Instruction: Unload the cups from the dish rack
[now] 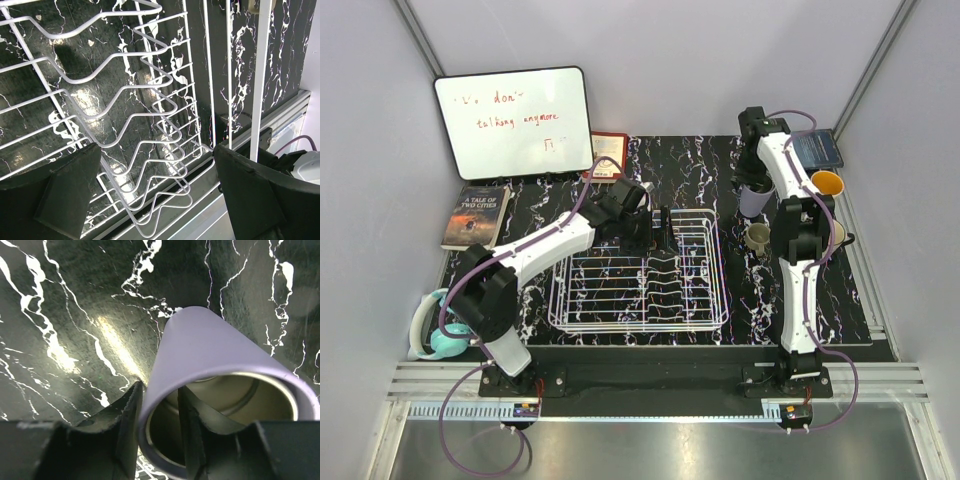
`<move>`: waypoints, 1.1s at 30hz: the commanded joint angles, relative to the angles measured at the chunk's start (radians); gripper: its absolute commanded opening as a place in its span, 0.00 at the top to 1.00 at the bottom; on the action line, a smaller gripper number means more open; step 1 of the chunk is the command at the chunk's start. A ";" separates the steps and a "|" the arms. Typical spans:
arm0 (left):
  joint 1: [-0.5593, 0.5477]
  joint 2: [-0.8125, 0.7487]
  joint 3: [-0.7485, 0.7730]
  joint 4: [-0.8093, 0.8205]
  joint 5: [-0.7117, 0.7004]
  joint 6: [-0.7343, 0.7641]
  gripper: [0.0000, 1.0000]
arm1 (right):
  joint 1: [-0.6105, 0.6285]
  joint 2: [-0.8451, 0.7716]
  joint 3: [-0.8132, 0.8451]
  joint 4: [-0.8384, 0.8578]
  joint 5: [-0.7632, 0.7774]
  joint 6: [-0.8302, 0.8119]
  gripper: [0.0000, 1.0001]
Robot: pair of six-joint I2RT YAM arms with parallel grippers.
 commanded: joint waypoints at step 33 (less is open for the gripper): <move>-0.002 -0.210 0.060 -0.299 -0.449 0.176 0.01 | 0.364 -1.220 -0.832 0.364 0.125 0.010 0.00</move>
